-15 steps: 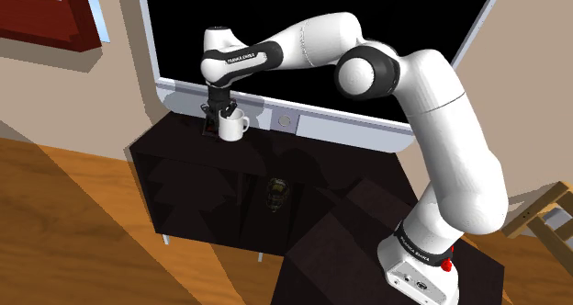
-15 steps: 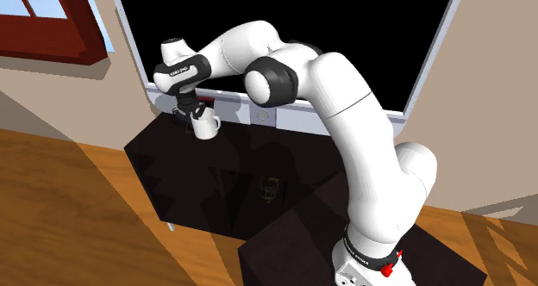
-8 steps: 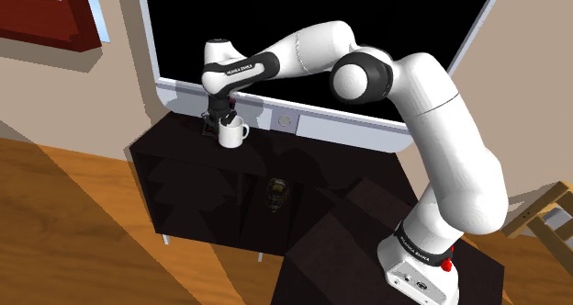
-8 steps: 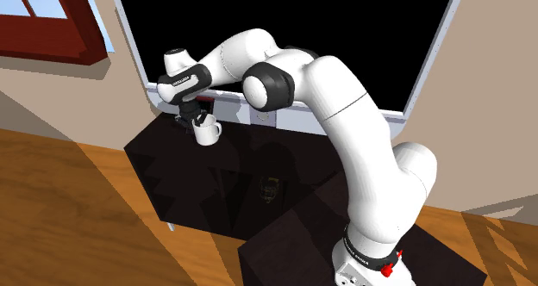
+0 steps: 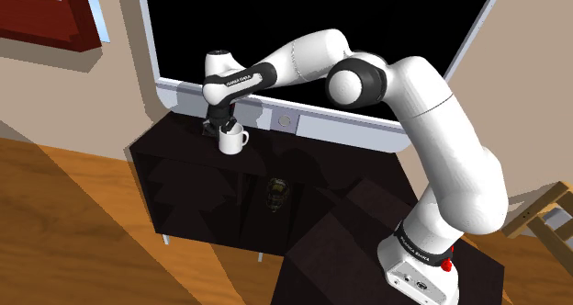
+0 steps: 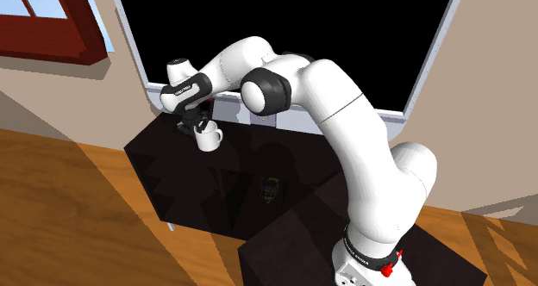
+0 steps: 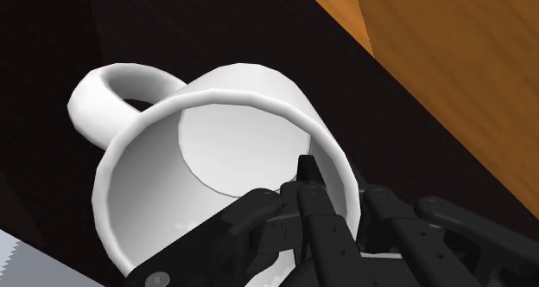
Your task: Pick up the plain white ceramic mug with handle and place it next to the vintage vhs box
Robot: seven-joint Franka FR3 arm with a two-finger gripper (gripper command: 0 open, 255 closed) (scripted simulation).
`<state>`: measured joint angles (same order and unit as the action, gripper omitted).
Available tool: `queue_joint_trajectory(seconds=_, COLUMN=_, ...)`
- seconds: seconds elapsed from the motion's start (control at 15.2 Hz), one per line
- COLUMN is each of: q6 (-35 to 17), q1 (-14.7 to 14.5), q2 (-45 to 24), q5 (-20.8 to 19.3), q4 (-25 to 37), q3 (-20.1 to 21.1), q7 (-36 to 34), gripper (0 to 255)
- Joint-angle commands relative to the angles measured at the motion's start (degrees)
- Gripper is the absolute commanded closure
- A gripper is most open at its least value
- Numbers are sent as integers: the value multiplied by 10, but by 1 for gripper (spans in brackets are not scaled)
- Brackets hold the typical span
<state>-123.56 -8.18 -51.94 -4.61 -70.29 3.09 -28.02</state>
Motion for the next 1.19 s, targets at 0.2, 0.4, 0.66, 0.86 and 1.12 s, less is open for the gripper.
queue_joint_trajectory(seconds=0.2, q6=-1, q1=0, q2=-1, q5=0, q4=1, q3=0, q7=0, gripper=255)
queue_joint_trajectory(seconds=0.4, q6=-1, q1=0, q2=-1, q5=0, q4=1, q3=0, q7=0, gripper=0)
queue_joint_trajectory(seconds=0.66, q6=-1, q1=0, q2=-1, q5=0, q4=1, q3=0, q7=0, gripper=0)
queue_joint_trajectory(seconds=0.86, q6=33, q1=0, q2=33, q5=2, q4=0, q3=2, q7=1, gripper=0)
queue_joint_trajectory(seconds=1.12, q6=42, q1=0, q2=42, q5=2, q4=2, q3=2, q7=1, gripper=0)
